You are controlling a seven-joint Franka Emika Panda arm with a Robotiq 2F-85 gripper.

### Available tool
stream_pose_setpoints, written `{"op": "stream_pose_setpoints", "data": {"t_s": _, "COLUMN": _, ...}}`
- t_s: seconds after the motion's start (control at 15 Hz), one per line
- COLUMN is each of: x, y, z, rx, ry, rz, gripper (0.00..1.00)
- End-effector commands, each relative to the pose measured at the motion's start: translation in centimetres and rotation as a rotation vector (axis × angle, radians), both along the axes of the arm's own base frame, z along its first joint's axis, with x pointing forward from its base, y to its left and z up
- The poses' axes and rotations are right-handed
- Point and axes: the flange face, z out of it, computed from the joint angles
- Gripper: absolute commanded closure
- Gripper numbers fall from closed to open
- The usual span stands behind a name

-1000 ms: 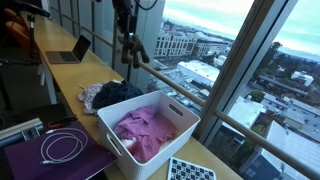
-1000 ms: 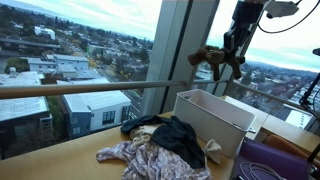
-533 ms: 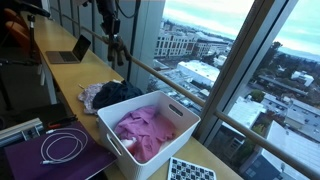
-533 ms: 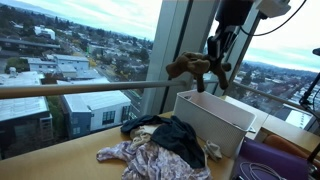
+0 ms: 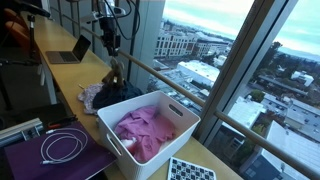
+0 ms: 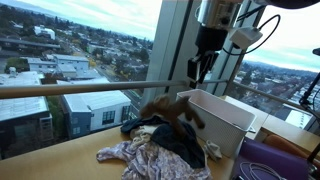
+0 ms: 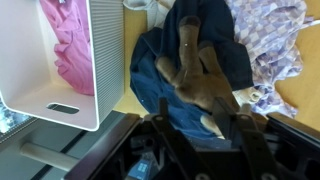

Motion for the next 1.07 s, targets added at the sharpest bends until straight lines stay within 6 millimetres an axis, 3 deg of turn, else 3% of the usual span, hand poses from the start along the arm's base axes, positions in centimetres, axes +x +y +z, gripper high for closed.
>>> {"op": "stream_pose_setpoints", "data": {"t_s": 0.0, "x": 0.3, "y": 0.3, "z": 0.2, "rx": 0.018, "ry": 0.023, "rz": 0.003, "gripper": 0.19}}
{"op": "stream_pose_setpoints", "data": {"t_s": 0.13, "x": 0.5, "y": -0.7, "z": 0.5, "rx": 0.017, "ry": 0.021, "rz": -0.010, "gripper": 0.05}}
{"op": "stream_pose_setpoints", "data": {"t_s": 0.33, "x": 1.9, "y": -4.1, "z": 0.8, "rx": 0.003, "ry": 0.002, "rz": -0.046, "gripper": 0.00}}
{"op": "stream_pose_setpoints", "data": {"t_s": 1.0, "x": 8.9, "y": -22.9, "z": -1.9, "rx": 0.055, "ry": -0.045, "rz": -0.228, "gripper": 0.00}}
